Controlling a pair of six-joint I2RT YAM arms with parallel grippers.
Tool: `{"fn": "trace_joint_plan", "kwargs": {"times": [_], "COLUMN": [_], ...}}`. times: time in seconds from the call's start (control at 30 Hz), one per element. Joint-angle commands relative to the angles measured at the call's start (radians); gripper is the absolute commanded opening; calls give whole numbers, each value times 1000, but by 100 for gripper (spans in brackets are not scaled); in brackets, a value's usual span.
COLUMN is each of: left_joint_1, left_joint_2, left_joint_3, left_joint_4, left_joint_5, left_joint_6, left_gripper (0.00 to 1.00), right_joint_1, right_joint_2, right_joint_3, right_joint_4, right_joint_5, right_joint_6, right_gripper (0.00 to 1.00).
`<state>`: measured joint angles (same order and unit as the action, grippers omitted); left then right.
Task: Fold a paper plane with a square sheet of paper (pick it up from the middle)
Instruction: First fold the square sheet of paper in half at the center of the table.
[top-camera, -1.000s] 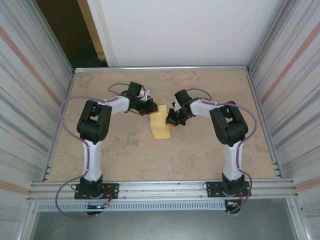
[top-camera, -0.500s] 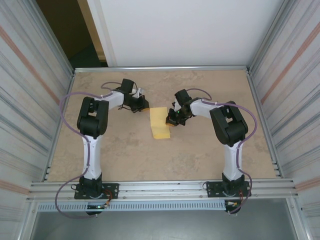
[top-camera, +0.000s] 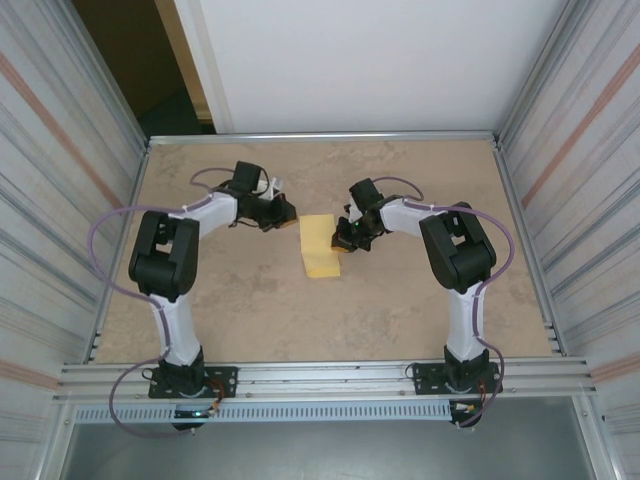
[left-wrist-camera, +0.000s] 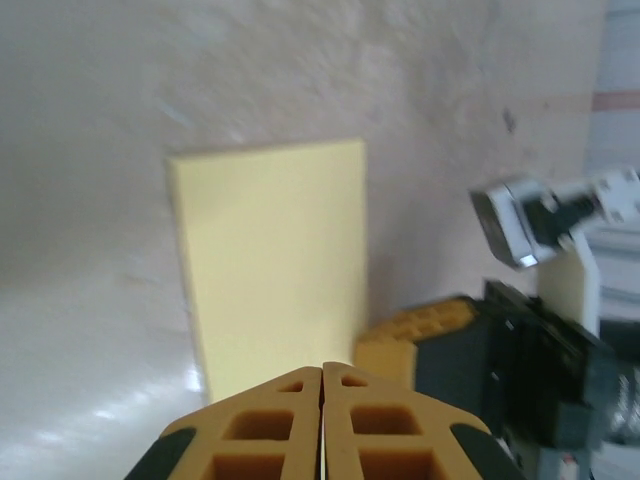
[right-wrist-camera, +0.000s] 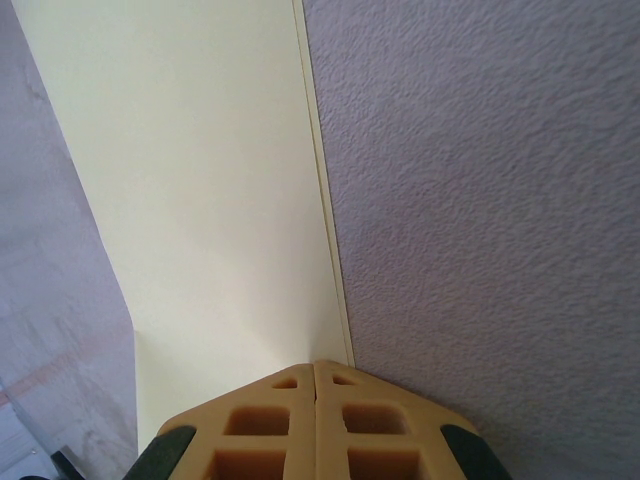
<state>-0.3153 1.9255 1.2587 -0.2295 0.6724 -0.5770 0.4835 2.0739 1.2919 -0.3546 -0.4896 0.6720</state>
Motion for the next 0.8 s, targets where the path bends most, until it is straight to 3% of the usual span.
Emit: {"fn": "trace_joint_plan", "kwargs": {"times": [0.0, 0.1, 0.27, 0.77], "left_joint_1": [-60, -101, -137, -110], "left_joint_2": [-32, -5, 40, 62], "left_joint_3": [-71, -73, -45, -126], "left_joint_4": [23, -6, -87, -186], "left_joint_5": [52, 98, 75, -61], "left_joint_6": [-62, -59, -30, 48], "left_gripper": [8, 8, 8, 7], "right_joint_1": [18, 18, 18, 18], "right_joint_2": [173, 174, 187, 184], "right_joint_3": [-103, -108, -103, -115], "right_joint_4": [-165, -165, -164, -165], "right_joint_5": [265, 262, 253, 263], "right_joint_6": [17, 23, 27, 26], "right_gripper": [0, 0, 0, 0]}}
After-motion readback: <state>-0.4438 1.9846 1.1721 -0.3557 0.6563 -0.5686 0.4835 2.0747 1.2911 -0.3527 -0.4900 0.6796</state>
